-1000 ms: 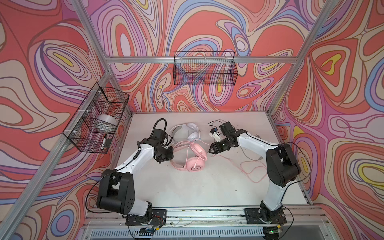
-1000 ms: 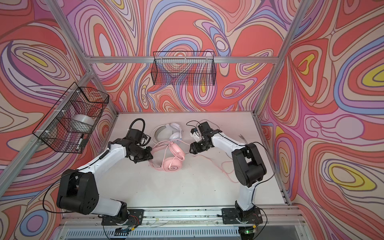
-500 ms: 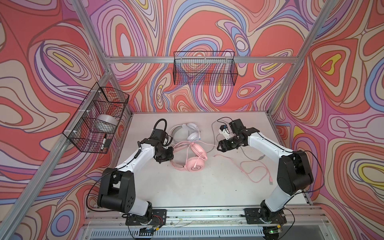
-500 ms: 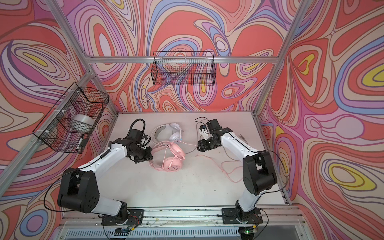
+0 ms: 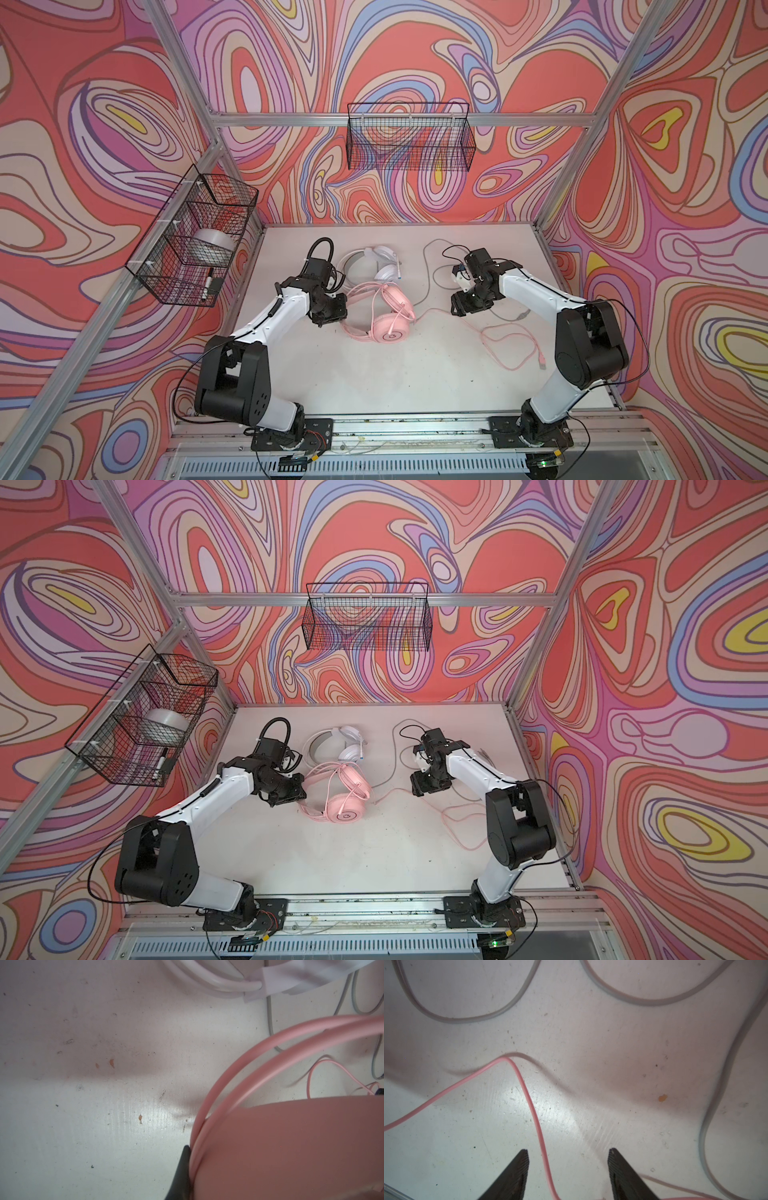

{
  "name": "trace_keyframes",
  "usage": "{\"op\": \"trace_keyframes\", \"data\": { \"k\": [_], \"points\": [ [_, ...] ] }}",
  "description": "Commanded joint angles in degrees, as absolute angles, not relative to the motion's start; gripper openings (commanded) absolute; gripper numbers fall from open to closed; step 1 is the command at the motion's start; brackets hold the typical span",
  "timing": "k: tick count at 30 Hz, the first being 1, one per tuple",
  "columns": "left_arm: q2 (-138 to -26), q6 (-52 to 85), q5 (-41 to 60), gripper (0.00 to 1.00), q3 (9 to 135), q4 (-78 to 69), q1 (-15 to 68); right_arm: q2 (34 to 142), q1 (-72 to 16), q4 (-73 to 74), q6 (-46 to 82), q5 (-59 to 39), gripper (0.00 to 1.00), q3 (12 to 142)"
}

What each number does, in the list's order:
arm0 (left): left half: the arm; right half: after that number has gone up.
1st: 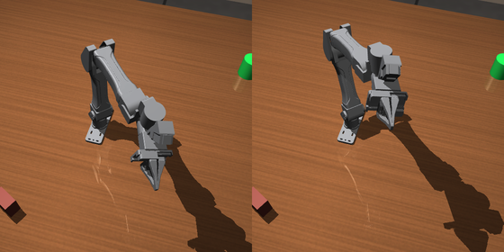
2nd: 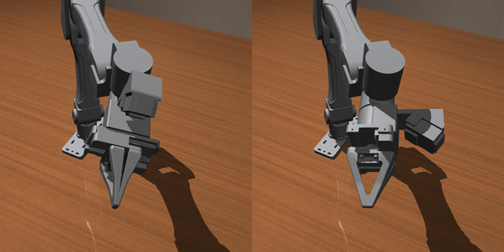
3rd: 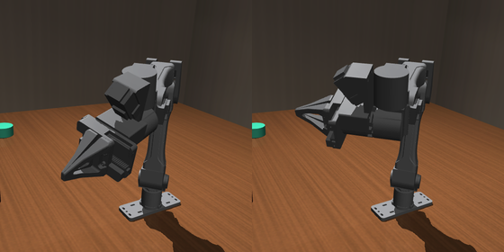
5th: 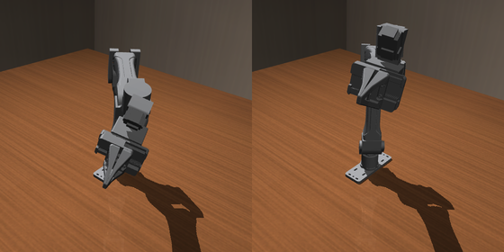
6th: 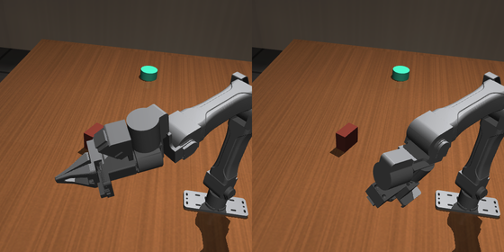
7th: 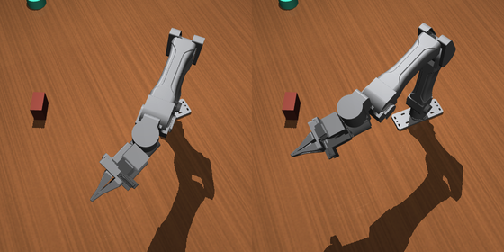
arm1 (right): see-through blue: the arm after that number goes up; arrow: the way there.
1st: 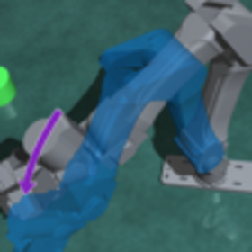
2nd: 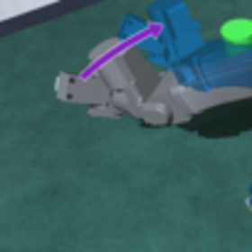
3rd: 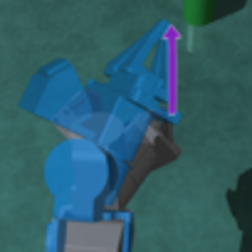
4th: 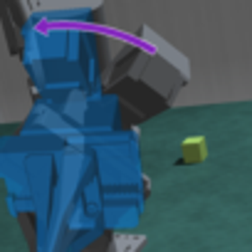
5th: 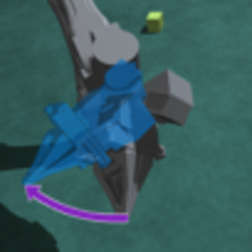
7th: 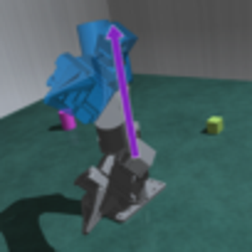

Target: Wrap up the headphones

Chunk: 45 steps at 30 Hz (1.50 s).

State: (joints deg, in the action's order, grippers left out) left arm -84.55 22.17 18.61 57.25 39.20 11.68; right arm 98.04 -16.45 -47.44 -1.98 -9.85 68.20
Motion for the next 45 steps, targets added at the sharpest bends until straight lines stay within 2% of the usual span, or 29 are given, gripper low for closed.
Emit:
{"op": "trace_keyframes", "data": {
  "k": [1,7,9,14,16,22,31,38,45],
  "points": [
    [-84.45,23.20,21.76,0.00,58.62,38.23,11.51,100.90,-16.24,-46.56,-1.68,-8.37,0.61,68.02],
    [-84.32,23.63,21.72,0.00,58.62,38.01,11.51,101.16,-16.25,-46.58,-2.19,-10.27,0.49,66.78],
    [-84.45,24.05,22.25,0.00,58.54,37.55,11.51,100.76,-16.26,-46.34,-2.16,-11.13,0.42,66.15],
    [-84.46,26.20,23.17,0.00,58.45,35.48,11.51,99.43,-16.26,-46.67,-2.61,-14.35,0.10,65.32],
    [-84.44,27.00,22.50,0.00,58.45,35.03,11.43,99.11,-16.26,-46.98,-2.83,-14.93,0.01,64.97],
    [-83.65,32.92,21.31,0.00,58.12,32.52,10.99,96.44,-16.90,-48.65,-3.38,-15.74,0.00,64.73],
    [-80.19,45.92,16.59,0.00,59.99,31.42,10.99,89.61,-23.44,-47.82,-6.90,-16.42,0.00,62.91],
    [-79.31,47.72,10.89,0.00,62.39,33.81,10.99,84.71,-28.86,-46.20,-11.68,-21.70,0.00,60.91],
    [-81.20,48.34,9.48,0.00,63.15,34.01,11.23,84.03,-33.66,-46.06,-14.51,-26.59,0.00,62.84]
  ]
}}
